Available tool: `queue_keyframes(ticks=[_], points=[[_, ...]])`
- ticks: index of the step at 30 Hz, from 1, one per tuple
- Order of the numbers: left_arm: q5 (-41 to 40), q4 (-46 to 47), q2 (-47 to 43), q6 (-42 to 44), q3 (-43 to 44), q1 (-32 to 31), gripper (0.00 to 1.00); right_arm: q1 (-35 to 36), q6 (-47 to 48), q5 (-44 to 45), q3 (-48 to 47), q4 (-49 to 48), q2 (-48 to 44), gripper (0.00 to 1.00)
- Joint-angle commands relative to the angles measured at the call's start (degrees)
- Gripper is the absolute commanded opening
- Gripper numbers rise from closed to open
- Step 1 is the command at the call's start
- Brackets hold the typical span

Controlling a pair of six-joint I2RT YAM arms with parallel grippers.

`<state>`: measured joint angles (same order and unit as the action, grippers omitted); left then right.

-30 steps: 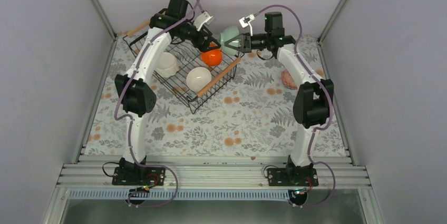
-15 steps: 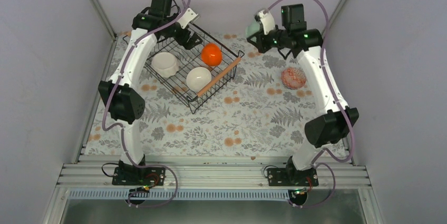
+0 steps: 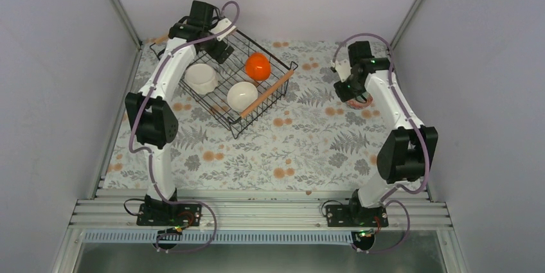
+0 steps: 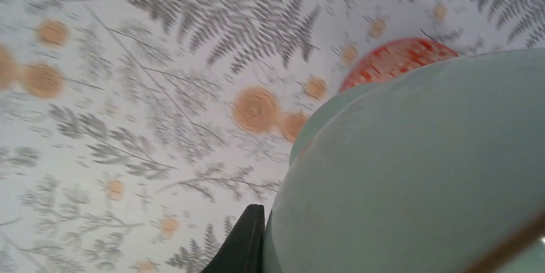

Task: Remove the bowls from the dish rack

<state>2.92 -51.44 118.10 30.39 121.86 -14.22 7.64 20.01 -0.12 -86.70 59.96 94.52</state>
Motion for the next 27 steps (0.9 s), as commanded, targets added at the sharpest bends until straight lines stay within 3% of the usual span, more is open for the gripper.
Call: queue_keyframes(ticks=[1, 8, 27], points=[[-5.2, 2.3, -0.6, 1.3, -2.6, 0.1, 1.0, -2.8, 3.9, 8.3, 2.8, -4.5, -2.5, 0.04], [-7.1, 4.7, -2.3, 2.1, -6.9, 0.2, 1.0, -5.9, 6.4, 10.5, 4.6, -7.5, 3.1, 0.04], [-5.7, 7.7, -5.2, 1.9, -13.6, 0.5, 1.0, -6.1, 7.3, 15.0, 1.1, -9.8, 12.8, 0.04]])
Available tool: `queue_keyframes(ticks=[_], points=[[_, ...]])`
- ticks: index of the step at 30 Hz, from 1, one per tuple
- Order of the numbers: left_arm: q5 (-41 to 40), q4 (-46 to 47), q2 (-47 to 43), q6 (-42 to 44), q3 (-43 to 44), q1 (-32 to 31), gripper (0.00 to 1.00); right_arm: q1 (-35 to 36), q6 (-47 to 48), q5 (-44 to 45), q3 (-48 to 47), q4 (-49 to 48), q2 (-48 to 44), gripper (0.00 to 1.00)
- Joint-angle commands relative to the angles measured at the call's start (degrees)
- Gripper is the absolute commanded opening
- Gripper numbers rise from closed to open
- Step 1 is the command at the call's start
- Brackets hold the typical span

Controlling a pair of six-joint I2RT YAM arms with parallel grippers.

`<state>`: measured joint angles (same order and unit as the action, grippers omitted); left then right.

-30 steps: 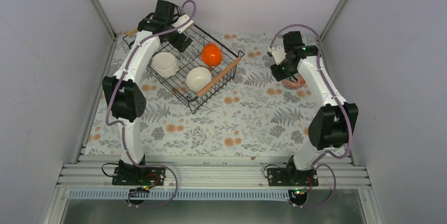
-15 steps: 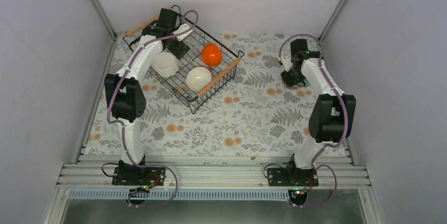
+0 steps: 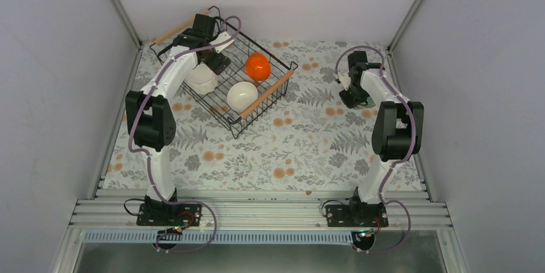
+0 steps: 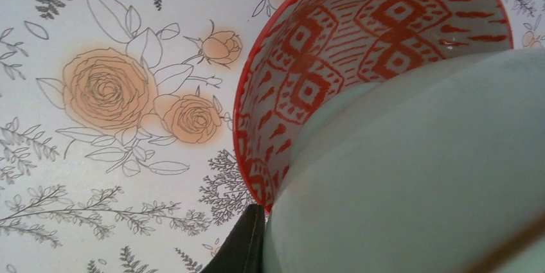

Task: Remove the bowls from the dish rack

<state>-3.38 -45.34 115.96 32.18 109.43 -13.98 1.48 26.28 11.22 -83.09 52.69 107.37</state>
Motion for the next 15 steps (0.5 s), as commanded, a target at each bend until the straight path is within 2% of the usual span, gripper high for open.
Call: queue_keyframes(ticks=[1, 11, 15], points=[[0.7, 1.9, -3.2, 0.0, -1.5, 0.3, 1.0, 0.0, 1.1, 3.7, -2.5, -2.7, 0.3, 0.04], [2.1, 1.5, -3.6, 0.0, -1.8, 0.3, 1.0, 0.2, 1.4, 1.8, -4.9, -1.9, 2.2, 0.04], [2.6, 1.1, -3.4, -0.2, -1.5, 0.3, 1.0, 0.2, 1.2, 1.1, -5.9, -1.4, 3.2, 0.1]])
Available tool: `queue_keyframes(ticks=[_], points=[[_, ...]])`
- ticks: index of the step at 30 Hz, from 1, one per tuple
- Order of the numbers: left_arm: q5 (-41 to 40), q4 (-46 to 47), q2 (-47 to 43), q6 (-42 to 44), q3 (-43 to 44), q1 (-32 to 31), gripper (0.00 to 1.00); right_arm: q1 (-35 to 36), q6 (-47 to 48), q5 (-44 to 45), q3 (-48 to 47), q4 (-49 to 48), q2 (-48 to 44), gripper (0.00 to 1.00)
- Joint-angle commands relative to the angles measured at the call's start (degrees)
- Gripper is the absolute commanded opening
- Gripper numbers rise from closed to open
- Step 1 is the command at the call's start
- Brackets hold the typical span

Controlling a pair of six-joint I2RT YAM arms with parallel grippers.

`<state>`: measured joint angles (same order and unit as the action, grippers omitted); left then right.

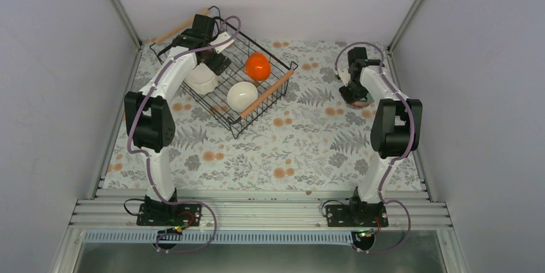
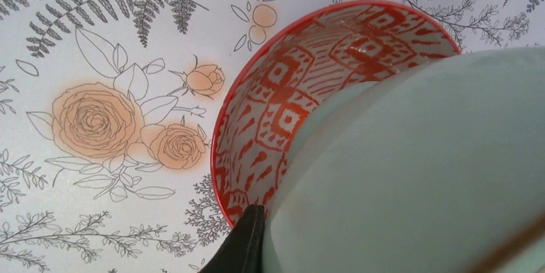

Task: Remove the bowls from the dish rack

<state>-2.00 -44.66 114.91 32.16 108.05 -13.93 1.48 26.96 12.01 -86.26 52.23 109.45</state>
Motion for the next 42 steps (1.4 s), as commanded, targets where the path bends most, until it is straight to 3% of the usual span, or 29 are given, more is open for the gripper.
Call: queue_keyframes(ticks=[1, 6, 11, 16, 19, 25, 37, 42], points=[[1.2, 0.4, -2.4, -0.2, -0.2, 0.3, 1.0, 0.2, 0.5, 0.1, -2.9, -0.7, 1.2, 0.1], [1.3, 0.5, -2.6, -0.2, -0.7, 0.3, 1.0, 0.4, 0.5, -0.1, -2.0, -0.7, 1.8, 0.05], [1.9, 0.4, -3.0, -0.2, -1.0, 0.3, 1.0, 0.4, 0.4, 0.0, -1.8, -1.0, 2.2, 0.06], [2.4, 0.4, -3.4, -0.2, -1.4, 0.3, 1.0, 0.6, 0.6, 0.0, -1.8, -1.1, 2.3, 0.15], [2.7, 0.3, -3.5, -0.2, -1.4, 0.3, 1.0, 0.7, 0.6, -0.1, -2.0, -1.1, 2.6, 0.28], [2.6, 0.2, -3.6, -0.2, -1.5, 0.3, 1.0, 1.2, 0.4, -1.2, -2.6, -0.4, 2.6, 0.37], [2.7, -0.8, -3.8, -0.2, -0.6, 0.3, 1.0, 1.2, -0.4, -10.5, -6.3, 4.9, -0.2, 0.36], [2.8, -1.0, -4.0, -0.1, -0.4, 0.3, 1.0, 1.2, -0.7, -10.4, -6.1, 5.0, 0.1, 0.3]])
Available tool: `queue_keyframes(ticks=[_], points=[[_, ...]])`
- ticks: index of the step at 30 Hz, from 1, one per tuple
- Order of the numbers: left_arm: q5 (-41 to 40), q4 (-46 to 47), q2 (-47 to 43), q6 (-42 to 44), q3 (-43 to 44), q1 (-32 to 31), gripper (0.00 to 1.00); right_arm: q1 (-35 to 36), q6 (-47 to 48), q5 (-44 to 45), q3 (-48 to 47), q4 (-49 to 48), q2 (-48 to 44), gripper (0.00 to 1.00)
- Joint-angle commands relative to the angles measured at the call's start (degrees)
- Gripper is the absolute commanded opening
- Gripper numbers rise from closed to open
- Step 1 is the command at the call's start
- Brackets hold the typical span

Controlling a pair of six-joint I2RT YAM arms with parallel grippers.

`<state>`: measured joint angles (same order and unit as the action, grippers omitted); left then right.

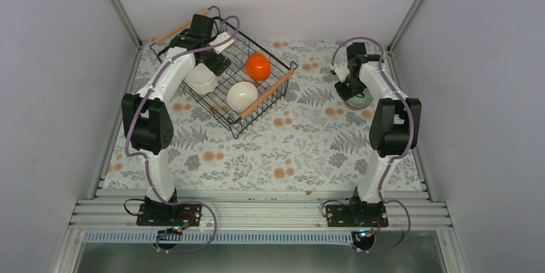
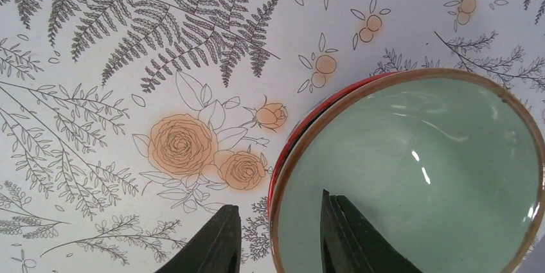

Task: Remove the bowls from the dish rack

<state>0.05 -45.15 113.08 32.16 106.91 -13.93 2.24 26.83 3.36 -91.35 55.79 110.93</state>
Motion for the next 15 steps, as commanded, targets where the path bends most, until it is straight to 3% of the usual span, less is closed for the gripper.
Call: queue_keyframes(ticks=[1, 4, 9, 15], points=[[0.7, -0.5, -2.3, -0.1, 0.6, 0.3, 1.0, 0.4, -0.5, -1.6, -1.0, 1.3, -1.4, 0.31], [0.2, -0.3, -2.4, 0.2, 0.4, 0.3, 1.0, 0.5, -0.6, -2.4, -2.2, 0.9, -2.5, 0.33], [-3.6, -1.0, -0.4, 2.4, 2.8, 1.2, 1.0, 3.3, 0.1, -7.9, -6.2, 2.7, -7.4, 0.51], [-5.0, -11.1, 11.3, 4.3, 18.9, 2.5, 1.0, 10.8, -1.5, -13.8, -14.8, 6.0, -10.9, 0.56]])
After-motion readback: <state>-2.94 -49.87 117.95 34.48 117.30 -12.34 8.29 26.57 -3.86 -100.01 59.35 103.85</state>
